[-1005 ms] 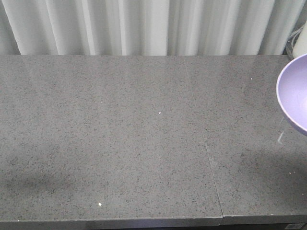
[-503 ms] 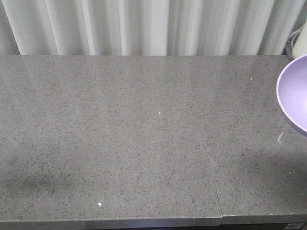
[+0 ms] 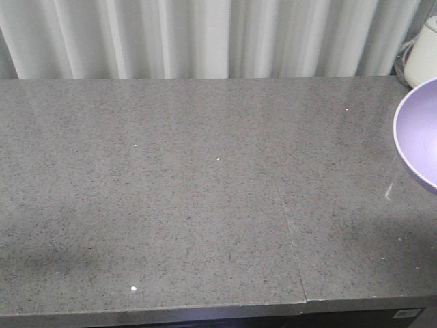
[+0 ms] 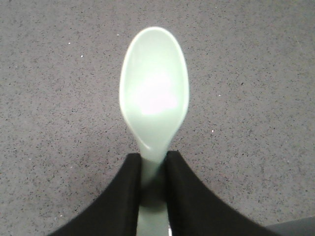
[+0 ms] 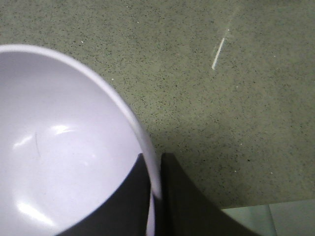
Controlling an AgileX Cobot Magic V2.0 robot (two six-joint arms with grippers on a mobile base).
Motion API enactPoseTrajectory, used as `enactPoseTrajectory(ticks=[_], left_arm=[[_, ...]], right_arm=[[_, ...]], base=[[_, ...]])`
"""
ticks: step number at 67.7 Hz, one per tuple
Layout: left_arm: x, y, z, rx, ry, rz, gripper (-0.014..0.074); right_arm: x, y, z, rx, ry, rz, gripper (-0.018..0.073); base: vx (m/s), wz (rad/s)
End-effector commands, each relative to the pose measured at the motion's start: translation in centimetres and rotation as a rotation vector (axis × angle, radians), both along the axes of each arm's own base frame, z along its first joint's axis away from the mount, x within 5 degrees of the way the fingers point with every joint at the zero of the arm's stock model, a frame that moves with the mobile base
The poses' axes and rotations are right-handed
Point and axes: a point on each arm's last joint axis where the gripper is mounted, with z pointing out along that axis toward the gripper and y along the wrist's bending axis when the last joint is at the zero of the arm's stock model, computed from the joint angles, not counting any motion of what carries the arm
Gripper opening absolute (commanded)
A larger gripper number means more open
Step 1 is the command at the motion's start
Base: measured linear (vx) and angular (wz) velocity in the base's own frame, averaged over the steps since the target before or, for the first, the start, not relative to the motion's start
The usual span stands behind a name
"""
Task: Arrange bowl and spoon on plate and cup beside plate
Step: 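Drive the base carrying spoon and bowl toward the blue plate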
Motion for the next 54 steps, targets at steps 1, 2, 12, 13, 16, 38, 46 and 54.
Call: enactPoseTrajectory(ticks=[1,2,12,13,16,38,46,54], left_arm=[[-0.56,-0.13,1.04,-0.019,-0.059,-0.010,-0.0006],[-0.56,-0.13,1.04,-0.019,-0.059,-0.010,-0.0006],[-0.56,-0.13,1.04,-0.019,-0.059,-0.010,-0.0006],[-0.56,-0.13,1.04,-0.019,-0.059,-0.010,-0.0006],[-0.56,-0.13,1.04,-0.019,-0.059,-0.010,-0.0006],[-0.56,-0.13,1.04,-0.019,-0.059,-0.010,-0.0006],[-0.56,-0.13,1.04,-0.019,-0.059,-0.010,-0.0006],[-0.56,-0.13,1.04,-0.019,-0.059,-0.010,-0.0006]], right_arm=[[-0.18,-0.20,1.30,-0.016,-0.093,-0.001,-0.0011],[-0.18,-0.20,1.30,-0.016,-0.093,-0.001,-0.0011],[-0.18,-0.20,1.30,-0.016,-0.093,-0.001,-0.0011],[-0.18,-0.20,1.30,-0.016,-0.093,-0.001,-0.0011],[-0.18,-0.20,1.30,-0.016,-0.093,-0.001,-0.0011],[-0.19,-0.20,1.29,-0.016,-0.092,-0.002,-0.0011],[-0.19,-0.20,1.29,-0.016,-0.092,-0.002,-0.0011],[-0.19,-0.20,1.29,-0.016,-0.092,-0.002,-0.0011]], base=[[-0.03,-0.13],[-0.03,-0.13],[-0.04,-0.17],[-0.04,-0.20],[-0.04,-0.21],[-0.04,-0.28],[-0.06,-0.36],[-0.07,-0.42]])
